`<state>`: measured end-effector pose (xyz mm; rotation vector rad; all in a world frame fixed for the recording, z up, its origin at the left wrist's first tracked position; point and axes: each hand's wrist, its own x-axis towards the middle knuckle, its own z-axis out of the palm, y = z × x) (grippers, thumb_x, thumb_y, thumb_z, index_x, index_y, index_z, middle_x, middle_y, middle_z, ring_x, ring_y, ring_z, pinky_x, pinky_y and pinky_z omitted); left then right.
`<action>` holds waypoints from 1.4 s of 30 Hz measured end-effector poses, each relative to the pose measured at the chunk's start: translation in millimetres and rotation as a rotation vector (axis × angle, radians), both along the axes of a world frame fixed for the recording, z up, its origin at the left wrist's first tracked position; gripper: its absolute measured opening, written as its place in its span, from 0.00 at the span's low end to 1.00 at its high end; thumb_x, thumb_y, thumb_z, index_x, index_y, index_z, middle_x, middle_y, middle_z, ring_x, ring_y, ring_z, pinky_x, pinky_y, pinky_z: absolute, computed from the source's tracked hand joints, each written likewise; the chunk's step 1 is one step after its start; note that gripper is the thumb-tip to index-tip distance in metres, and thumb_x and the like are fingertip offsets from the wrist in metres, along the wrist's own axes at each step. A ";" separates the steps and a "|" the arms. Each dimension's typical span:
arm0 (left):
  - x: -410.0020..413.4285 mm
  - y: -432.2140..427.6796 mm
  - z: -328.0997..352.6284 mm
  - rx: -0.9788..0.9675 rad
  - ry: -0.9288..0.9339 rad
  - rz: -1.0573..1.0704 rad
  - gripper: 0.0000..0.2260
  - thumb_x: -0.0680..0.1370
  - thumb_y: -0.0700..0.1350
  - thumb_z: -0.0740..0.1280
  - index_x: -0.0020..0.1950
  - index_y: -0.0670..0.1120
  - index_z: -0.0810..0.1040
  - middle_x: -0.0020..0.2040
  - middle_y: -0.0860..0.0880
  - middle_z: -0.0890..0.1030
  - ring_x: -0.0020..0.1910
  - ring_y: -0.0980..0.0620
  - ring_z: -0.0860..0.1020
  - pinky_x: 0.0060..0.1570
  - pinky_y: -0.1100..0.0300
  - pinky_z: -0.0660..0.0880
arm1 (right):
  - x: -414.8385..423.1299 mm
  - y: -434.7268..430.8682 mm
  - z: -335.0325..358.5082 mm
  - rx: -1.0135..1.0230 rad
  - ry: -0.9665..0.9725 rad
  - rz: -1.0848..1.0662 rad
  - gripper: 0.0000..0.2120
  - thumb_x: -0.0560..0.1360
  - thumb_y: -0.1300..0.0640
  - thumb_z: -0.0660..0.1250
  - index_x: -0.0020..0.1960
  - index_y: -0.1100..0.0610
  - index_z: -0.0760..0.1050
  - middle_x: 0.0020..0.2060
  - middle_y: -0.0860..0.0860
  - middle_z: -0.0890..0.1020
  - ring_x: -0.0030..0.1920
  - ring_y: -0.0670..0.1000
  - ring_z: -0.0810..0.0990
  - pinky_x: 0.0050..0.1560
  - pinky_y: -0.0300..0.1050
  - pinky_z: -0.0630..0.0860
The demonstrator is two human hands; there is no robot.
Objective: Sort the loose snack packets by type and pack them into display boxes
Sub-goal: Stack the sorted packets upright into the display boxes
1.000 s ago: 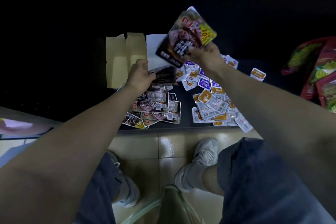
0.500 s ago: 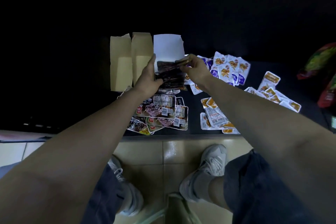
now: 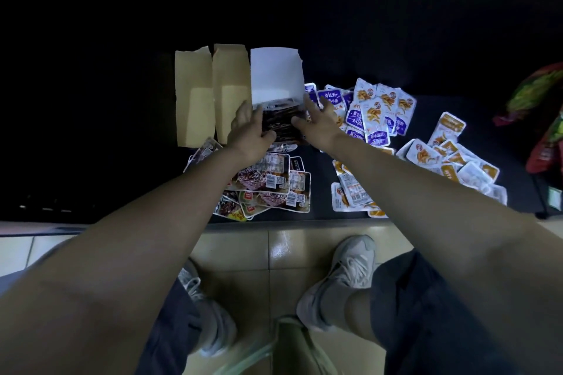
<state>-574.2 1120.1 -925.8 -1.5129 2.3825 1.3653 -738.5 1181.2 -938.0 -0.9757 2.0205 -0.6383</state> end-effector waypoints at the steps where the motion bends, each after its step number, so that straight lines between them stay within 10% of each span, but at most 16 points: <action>1: 3.5 1.9 -0.8 -0.002 0.001 0.027 0.30 0.82 0.48 0.60 0.79 0.45 0.49 0.78 0.46 0.43 0.77 0.45 0.50 0.72 0.56 0.56 | 2.0 3.3 2.0 -0.034 -0.051 -0.060 0.30 0.81 0.51 0.59 0.79 0.52 0.51 0.77 0.52 0.46 0.75 0.55 0.56 0.69 0.44 0.60; 9: 52.4 23.5 -24.4 -0.057 -0.050 0.178 0.21 0.81 0.49 0.61 0.71 0.40 0.67 0.72 0.41 0.59 0.70 0.42 0.64 0.68 0.53 0.65 | 28.2 41.6 -21.3 0.151 -0.350 -0.429 0.30 0.81 0.39 0.49 0.77 0.53 0.55 0.74 0.55 0.64 0.71 0.60 0.66 0.71 0.59 0.62; 14: 80.2 26.9 -51.6 -0.042 -0.307 0.208 0.22 0.75 0.50 0.69 0.66 0.41 0.72 0.69 0.39 0.64 0.68 0.37 0.64 0.65 0.49 0.67 | 43.7 56.2 -47.7 0.393 -0.314 -0.360 0.30 0.76 0.50 0.66 0.71 0.61 0.57 0.65 0.56 0.71 0.55 0.56 0.75 0.52 0.47 0.73; 19: 75.7 27.2 -63.7 0.019 -0.265 0.214 0.24 0.77 0.47 0.67 0.71 0.43 0.67 0.70 0.38 0.61 0.70 0.37 0.61 0.67 0.53 0.63 | 48.2 50.0 -60.2 0.382 -0.081 -0.243 0.41 0.69 0.50 0.74 0.74 0.58 0.57 0.68 0.59 0.66 0.67 0.61 0.67 0.65 0.56 0.70; 25: 80.3 28.4 -75.0 0.043 -0.225 0.105 0.19 0.77 0.49 0.69 0.67 0.45 0.75 0.68 0.40 0.63 0.69 0.41 0.63 0.71 0.52 0.62 | 58.5 69.9 -50.7 0.130 0.447 0.258 0.45 0.65 0.41 0.75 0.74 0.55 0.59 0.67 0.56 0.62 0.67 0.58 0.62 0.66 0.51 0.64; 32: 84.0 26.7 -73.7 -0.014 -0.177 0.032 0.15 0.79 0.40 0.63 0.65 0.44 0.77 0.65 0.39 0.72 0.64 0.38 0.71 0.64 0.51 0.70 | 74.9 78.9 -71.5 0.105 0.572 0.770 0.58 0.62 0.38 0.75 0.79 0.49 0.42 0.78 0.51 0.47 0.76 0.56 0.49 0.72 0.57 0.54; 42: 82.7 24.5 -71.1 0.040 -0.226 0.011 0.12 0.77 0.43 0.65 0.60 0.46 0.79 0.61 0.40 0.76 0.59 0.38 0.75 0.57 0.50 0.74 | 53.4 81.5 -61.9 0.012 0.432 0.636 0.31 0.73 0.54 0.69 0.74 0.55 0.65 0.64 0.58 0.75 0.63 0.60 0.72 0.62 0.52 0.71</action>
